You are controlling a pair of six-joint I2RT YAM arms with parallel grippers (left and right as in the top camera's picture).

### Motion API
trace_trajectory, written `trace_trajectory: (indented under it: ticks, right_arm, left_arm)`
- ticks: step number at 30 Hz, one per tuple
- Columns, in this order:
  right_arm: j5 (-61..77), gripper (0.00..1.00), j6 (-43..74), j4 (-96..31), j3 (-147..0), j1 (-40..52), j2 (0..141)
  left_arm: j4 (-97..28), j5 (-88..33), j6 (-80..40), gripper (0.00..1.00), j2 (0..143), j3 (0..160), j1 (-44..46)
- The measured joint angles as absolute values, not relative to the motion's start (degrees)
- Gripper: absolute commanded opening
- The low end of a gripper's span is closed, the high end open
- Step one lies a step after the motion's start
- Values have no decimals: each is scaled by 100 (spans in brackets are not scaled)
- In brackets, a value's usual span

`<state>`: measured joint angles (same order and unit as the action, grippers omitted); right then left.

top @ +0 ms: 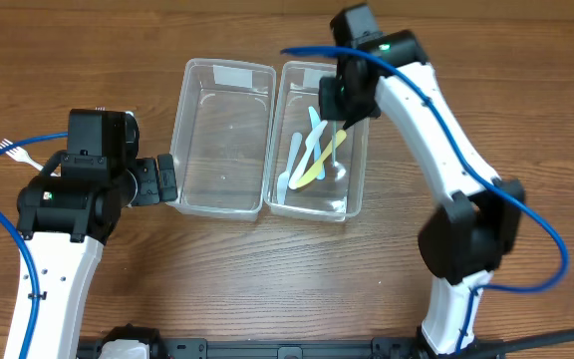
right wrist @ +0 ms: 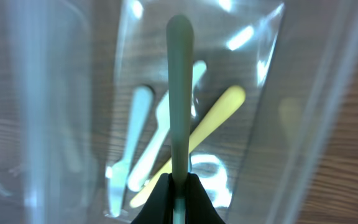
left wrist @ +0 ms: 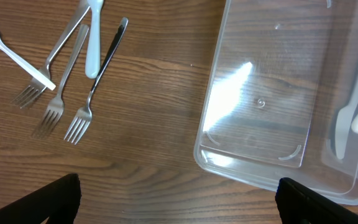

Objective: Pack container
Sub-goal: 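Lower the light-blue knife into the right container and open the gripper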

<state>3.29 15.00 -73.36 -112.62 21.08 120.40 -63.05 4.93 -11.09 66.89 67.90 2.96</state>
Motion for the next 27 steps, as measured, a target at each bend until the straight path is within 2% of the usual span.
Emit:
trace_trajectory:
  ticks: [4, 8, 16, 19, 20, 24, 27]
  right_arm:
    - [408, 13, 1420, -7336, -11069, 2119, 12383]
    - [429, 36, 1332, -7332, -11059, 2176, 12401]
    - [344, 41, 1111, -7502, -11373, 2228, 12401]
    - [51, 59, 1061, -7664, -12036, 2226, 12376]
    - [-60, 62, 1050, -7712, -12250, 2222, 12348]
    - [-480, 64, 1044, -7931, -13181, 2102, 11996]
    - [-622, 64, 1050, -8125, -13526, 1643, 11406]
  left_arm:
    - [-6320, 493, -1109, 100, 6687, 6790, 296]
    - [-6324, 493, -1109, 100, 6689, 6790, 296]
    - [-6475, 495, -1109, 100, 6689, 6790, 296]
    - [-6473, 528, -1105, 100, 6687, 6790, 296]
    - [-6473, 543, -1100, 100, 6689, 6790, 296]
    - [-6510, 585, -1052, 100, 6681, 6864, 296]
    - [-6606, 694, -1013, 100, 6554, 7107, 296]
